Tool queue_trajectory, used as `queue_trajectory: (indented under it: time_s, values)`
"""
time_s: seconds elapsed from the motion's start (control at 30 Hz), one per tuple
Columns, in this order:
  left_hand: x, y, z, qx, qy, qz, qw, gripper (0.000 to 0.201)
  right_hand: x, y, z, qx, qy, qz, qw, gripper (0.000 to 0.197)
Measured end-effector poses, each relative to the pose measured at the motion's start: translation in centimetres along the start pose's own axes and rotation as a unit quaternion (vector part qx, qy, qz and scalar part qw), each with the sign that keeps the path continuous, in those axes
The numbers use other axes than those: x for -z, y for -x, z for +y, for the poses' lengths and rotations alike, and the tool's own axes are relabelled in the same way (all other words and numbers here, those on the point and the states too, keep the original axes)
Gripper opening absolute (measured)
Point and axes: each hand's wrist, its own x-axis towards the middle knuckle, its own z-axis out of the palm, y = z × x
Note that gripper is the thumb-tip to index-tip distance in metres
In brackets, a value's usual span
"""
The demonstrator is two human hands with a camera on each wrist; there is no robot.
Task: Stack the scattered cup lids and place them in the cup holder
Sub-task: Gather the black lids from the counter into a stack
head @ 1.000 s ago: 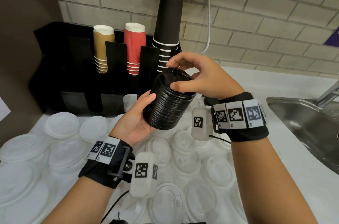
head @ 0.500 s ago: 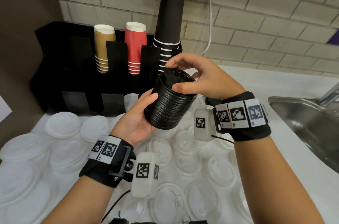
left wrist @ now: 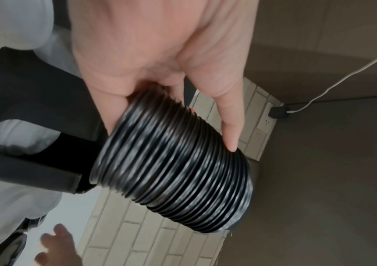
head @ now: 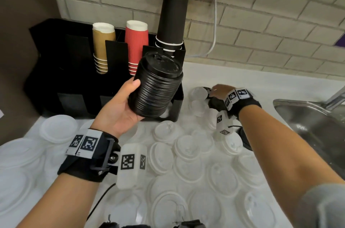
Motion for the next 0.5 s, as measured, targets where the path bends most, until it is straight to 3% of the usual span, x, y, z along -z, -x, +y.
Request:
queue_trajectory:
  time_s: [0.2,0.37,0.5]
  values:
    - [0.6,-0.6,-0.2,-0.005,0.007,0.007,1.000,0.064,-2.2,-1.7,2.3,0.029,0.092,-0.055,0.994,0.046]
    - [0.8,-0.5,-0.5,-0.005,0.000,0.008,1.000,0.068,-2.4,-2.1,2.7,-0.014,0.076,0.019,0.997,0.048]
    - [0.8,-0.3,-1.0,-0.007,0.014,0.006,1.000,0.062,-0.5,-0.8,1.7,-0.055,-0.076,0.103,0.990,0.046]
